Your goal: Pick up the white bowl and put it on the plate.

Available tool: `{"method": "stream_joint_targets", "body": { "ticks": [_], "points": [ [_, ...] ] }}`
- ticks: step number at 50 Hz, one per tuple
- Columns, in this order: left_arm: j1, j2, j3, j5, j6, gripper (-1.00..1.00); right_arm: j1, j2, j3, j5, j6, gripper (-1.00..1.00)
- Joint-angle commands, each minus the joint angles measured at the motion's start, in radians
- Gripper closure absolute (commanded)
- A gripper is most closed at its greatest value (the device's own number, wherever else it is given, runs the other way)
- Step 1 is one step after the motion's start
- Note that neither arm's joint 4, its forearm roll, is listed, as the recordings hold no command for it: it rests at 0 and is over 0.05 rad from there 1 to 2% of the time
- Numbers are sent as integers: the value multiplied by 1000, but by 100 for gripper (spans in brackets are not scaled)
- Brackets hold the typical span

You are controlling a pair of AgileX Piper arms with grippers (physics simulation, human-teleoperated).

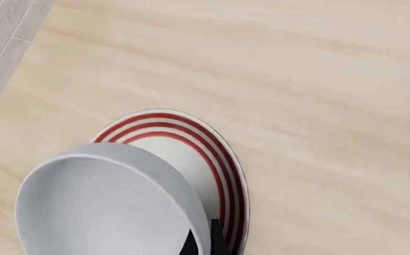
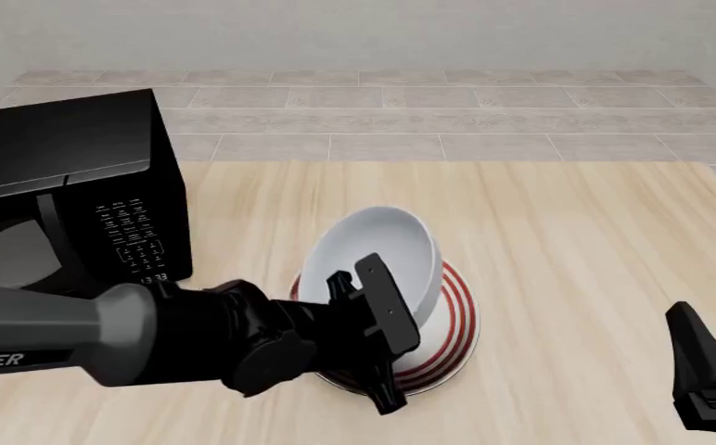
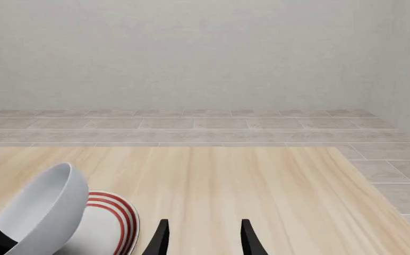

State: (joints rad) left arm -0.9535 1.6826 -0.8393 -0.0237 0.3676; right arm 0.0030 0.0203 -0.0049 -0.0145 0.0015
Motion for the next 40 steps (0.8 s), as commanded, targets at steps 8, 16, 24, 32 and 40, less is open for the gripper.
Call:
{"method": "stream_joint_targets", "body": {
  "ticks": [8, 16, 24, 32, 40],
  "points": [
    [-3, 29, -6, -15, 5, 100, -2, -4, 1, 4, -2, -100],
    [3, 43, -7, -22, 11, 100, -2, -4, 1, 4, -2, -100],
    [7, 57, -11, -20, 16, 100, -2, -4, 1, 4, -2, -100],
    [2, 78, -19, -21, 11, 100, -2, -5, 1, 4, -2, -100],
    [0, 94, -24, -17, 7, 100, -3, -4, 1, 4, -2, -100]
  ]
}}
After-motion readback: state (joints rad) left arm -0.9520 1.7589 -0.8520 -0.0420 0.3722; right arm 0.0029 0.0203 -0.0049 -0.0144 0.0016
